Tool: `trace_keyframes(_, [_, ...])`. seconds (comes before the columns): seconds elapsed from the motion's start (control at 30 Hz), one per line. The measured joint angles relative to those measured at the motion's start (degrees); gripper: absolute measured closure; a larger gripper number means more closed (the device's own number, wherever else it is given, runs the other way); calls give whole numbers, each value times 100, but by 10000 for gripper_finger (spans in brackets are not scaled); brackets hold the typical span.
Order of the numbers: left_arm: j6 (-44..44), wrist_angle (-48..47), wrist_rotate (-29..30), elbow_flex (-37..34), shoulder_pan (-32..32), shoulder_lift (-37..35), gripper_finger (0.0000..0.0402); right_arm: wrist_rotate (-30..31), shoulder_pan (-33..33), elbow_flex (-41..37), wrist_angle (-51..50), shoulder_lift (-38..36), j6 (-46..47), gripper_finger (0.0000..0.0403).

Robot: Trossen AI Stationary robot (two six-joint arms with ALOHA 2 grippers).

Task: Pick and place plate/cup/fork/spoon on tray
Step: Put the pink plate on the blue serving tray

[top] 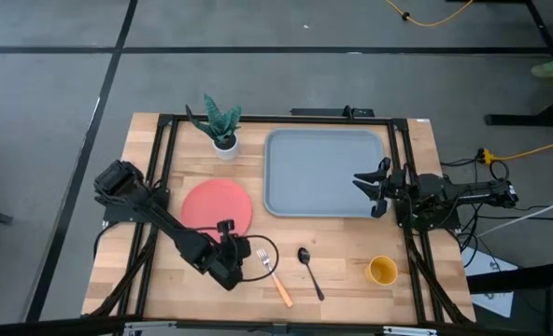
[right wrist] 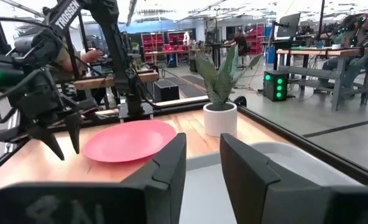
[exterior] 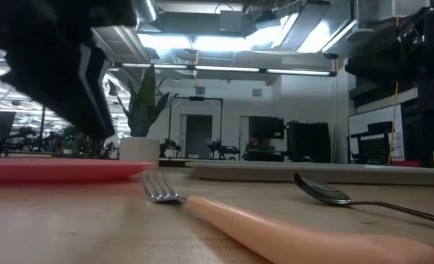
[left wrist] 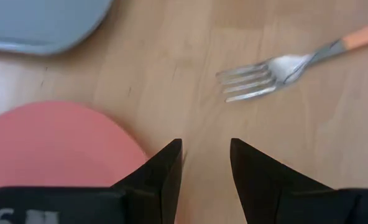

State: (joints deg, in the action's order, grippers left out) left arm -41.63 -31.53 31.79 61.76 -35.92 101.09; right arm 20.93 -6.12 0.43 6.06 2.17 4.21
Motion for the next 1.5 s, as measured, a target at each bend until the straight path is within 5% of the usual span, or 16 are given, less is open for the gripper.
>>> trace_keyframes(0.4, [-568,-872,58,0,-2,147,273,0,1,0,1,0,2,299])
trace_keyframes(1.3, [-1234,-1254,-175,0,-11,326,273,2,1,0,-121,0,-15,299])
trace_keyframes(1.5, [-1206,-1267,-649,0,-11,521,273,2,0,0,-126,0,0,299])
